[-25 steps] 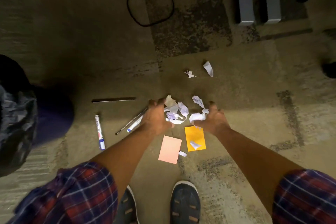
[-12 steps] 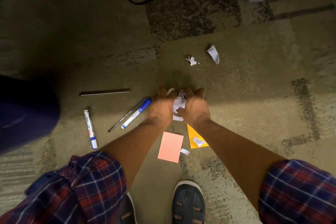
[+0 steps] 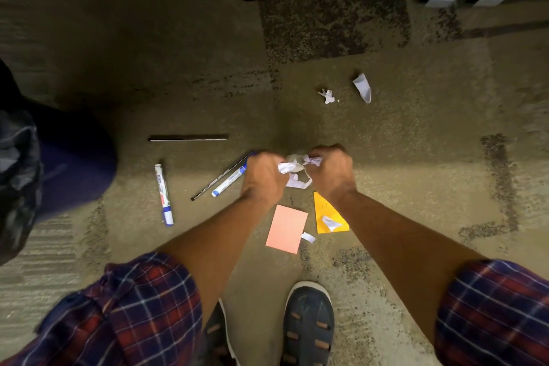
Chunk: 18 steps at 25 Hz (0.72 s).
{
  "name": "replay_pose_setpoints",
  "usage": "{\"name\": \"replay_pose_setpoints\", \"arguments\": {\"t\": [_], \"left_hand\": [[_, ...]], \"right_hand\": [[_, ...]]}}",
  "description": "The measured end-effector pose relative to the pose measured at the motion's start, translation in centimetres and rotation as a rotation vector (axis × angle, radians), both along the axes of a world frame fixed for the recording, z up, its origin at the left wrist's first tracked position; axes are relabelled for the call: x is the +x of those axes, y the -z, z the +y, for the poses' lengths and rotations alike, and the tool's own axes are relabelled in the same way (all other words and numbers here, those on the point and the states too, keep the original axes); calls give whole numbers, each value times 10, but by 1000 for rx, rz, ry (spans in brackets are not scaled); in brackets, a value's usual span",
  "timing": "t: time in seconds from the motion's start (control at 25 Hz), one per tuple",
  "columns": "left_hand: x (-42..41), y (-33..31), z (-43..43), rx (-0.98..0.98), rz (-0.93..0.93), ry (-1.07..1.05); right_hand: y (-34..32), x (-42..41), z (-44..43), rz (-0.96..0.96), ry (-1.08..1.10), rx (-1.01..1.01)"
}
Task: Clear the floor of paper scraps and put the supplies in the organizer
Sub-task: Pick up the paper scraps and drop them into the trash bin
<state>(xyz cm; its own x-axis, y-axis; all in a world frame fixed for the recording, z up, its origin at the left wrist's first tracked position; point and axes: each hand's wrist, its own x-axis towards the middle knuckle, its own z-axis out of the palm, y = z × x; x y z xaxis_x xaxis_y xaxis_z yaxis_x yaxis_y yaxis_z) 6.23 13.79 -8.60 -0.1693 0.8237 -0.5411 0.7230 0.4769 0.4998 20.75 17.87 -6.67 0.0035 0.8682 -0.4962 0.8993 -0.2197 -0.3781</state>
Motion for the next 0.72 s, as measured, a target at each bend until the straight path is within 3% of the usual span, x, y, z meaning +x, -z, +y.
{"name": "replay_pose_setpoints", "arguments": {"t": [0.28, 0.48, 0.72], "left_hand": [[-40, -64, -37, -104, -340, -590], [-72, -126, -63, -51, -415, -805], [-124, -209, -85, 47, -514, -961]], "right_hand": [[-72, -19, -29, 370, 655, -170], [-132, -55, -39, 642, 801, -247], [-209, -123, -50, 849, 806, -292]]}}
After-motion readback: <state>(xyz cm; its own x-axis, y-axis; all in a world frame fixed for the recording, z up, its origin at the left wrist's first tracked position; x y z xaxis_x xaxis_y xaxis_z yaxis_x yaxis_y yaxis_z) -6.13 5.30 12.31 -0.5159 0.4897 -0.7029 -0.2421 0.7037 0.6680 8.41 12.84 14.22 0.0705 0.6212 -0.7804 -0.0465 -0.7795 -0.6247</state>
